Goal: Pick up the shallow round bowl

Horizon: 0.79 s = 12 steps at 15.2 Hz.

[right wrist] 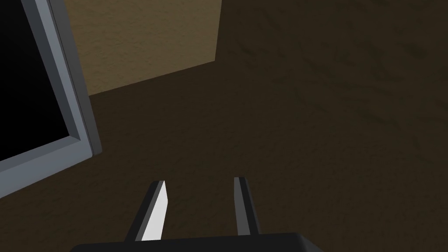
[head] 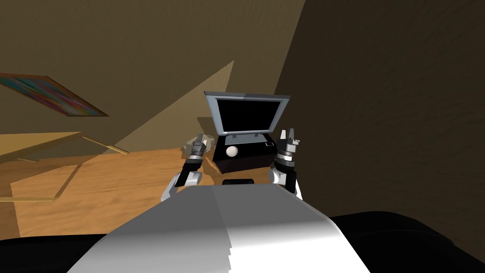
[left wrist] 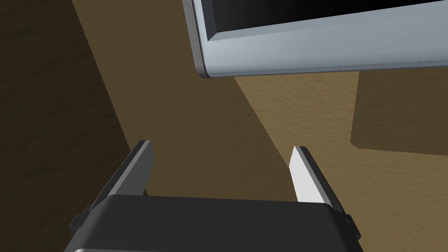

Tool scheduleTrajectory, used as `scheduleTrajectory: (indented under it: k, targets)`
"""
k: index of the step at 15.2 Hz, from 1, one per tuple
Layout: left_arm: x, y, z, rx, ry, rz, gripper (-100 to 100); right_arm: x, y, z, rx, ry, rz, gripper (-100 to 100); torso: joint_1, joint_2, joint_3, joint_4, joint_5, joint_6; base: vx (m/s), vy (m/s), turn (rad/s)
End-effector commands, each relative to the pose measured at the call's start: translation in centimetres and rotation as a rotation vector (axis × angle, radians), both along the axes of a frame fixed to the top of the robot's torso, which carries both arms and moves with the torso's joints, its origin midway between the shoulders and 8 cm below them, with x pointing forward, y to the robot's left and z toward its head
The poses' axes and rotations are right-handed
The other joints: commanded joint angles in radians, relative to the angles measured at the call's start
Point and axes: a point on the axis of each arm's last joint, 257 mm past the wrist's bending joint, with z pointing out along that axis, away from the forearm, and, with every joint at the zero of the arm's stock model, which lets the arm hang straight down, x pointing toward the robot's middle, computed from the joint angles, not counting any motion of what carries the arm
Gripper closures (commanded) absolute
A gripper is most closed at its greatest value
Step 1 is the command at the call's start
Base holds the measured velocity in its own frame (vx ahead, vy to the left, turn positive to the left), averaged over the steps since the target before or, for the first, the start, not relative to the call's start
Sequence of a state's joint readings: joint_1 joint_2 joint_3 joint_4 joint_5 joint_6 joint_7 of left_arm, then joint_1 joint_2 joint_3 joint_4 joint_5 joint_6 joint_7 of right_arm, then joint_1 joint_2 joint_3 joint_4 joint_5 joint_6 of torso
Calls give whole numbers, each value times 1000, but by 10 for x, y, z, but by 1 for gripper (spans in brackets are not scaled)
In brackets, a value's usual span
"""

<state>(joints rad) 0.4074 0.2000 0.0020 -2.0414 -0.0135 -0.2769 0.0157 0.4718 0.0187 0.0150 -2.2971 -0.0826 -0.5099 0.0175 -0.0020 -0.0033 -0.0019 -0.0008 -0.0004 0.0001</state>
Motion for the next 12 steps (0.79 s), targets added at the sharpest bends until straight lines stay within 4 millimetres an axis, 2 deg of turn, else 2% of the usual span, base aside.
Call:
scheduleTrajectory:
  k: [1,3,4,5,6,7,8,9,12]
  targets:
    - [11,7,-28,22,77,21,-100,0,0,0,0,0,0,0,0,0,0,0,0,0,40,-27,-68]
    - [11,7,-29,22,79,21,-100,0,0,0,0,0,0,0,0,0,0,0,0,0,30,-19,-38]
    - [18,11,-48,38,134,35,-100,0,0,0,0,0,0,0,1,1,0,0,0,0,27,-18,-52]
    - [18,11,-50,38,137,36,-100,0,0,0,0,0,0,0,1,1,0,0,0,0,30,-17,-61]
    - [24,16,-70,53,194,50,-100,0,0,0,0,0,0,0,1,1,0,0,0,0,37,-19,-87]
    - [24,16,-72,53,197,51,-100,0,0,0,0,0,0,0,0,0,0,0,0,0,39,-23,-70]
    - [30,19,-89,68,248,64,-100,0,0,0,0,0,0,0,0,0,0,0,0,0,40,-30,-71]
    - [30,21,-94,68,257,65,-100,0,0,0,0,0,0,0,0,0,0,0,0,0,37,-29,-60]
    - [38,28,-131,98,365,90,-100,0,0,0,0,0,0,0,-1,0,0,0,0,0,37,-31,-85]
